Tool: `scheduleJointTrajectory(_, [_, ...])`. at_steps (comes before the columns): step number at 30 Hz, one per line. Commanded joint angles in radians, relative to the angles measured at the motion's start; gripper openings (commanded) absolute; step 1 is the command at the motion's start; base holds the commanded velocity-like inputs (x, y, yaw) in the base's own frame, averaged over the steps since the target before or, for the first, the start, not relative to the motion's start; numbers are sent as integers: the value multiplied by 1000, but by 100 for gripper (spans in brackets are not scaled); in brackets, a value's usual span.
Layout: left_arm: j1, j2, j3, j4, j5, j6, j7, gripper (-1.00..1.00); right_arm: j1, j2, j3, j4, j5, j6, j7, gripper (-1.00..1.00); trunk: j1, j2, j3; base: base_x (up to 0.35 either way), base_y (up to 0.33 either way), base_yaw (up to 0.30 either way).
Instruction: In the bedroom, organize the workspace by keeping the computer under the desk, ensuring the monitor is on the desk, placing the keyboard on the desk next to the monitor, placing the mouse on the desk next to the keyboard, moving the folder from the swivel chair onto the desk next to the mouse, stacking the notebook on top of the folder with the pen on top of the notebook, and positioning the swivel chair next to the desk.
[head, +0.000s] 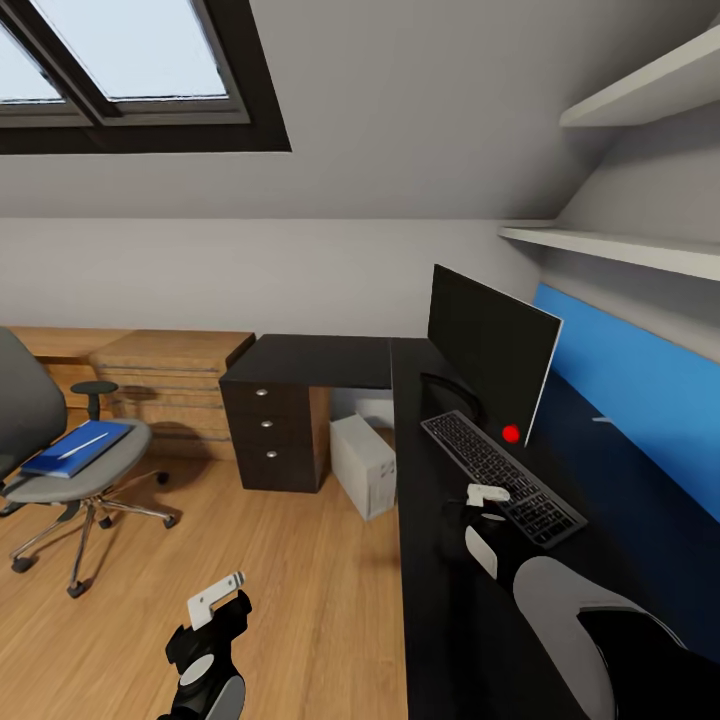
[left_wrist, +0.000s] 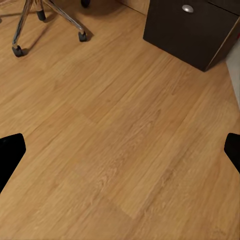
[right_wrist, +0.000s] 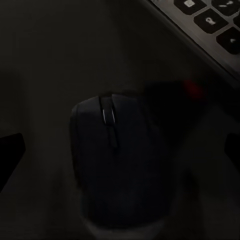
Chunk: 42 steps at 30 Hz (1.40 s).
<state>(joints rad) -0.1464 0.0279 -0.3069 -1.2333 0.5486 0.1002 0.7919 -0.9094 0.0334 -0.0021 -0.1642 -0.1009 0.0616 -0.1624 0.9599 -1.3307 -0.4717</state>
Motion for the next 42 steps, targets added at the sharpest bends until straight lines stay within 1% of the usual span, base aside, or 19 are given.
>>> scheduleJointTrajectory(1, [-1, 1, -3, -2, 2, 6, 7, 100, 0, 0, 1, -2, -10, 4, -3, 100, 0, -1, -1, 112, 0, 0])
scheduleJointTrajectory(15, [-1, 1, -2, -5, 2, 6, 10, 100, 0, 0, 1, -2, -10, 6, -4, 100, 0, -1, -1, 33, 0, 0])
scheduleJointTrajectory(21, [-1, 1, -1, -25, 2, 6, 12, 100, 0, 1, 1, -2, -10, 7, -4, 100, 0, -1, -1, 0, 0, 0])
scheduleJointTrajectory(25, [-1, 1, -1, -29, 2, 6, 13, 100, 0, 1, 0, -2, -10, 8, -5, 100, 15, -29, -14, 0, 0, 0])
scheduleJointTrajectory(30, [-1, 1, -1, -32, 2, 7, 14, 100, 0, 1, -1, -2, -11, 38, -4, 100, 35, -64, -29, 0, 0, 0])
scheduleJointTrajectory(36, [-1, 1, -1, -32, 2, 7, 15, 100, 0, 0, -1, -3, -12, 52, -3, 100, 58, -106, -48, 0, 0, 0])
scheduleJointTrajectory(42, [-1, 1, -1, -32, 2, 7, 15, 100, 0, 1, -1, -3, -12, 55, -3, 100, 58, -106, -48, 0, 0, 0])
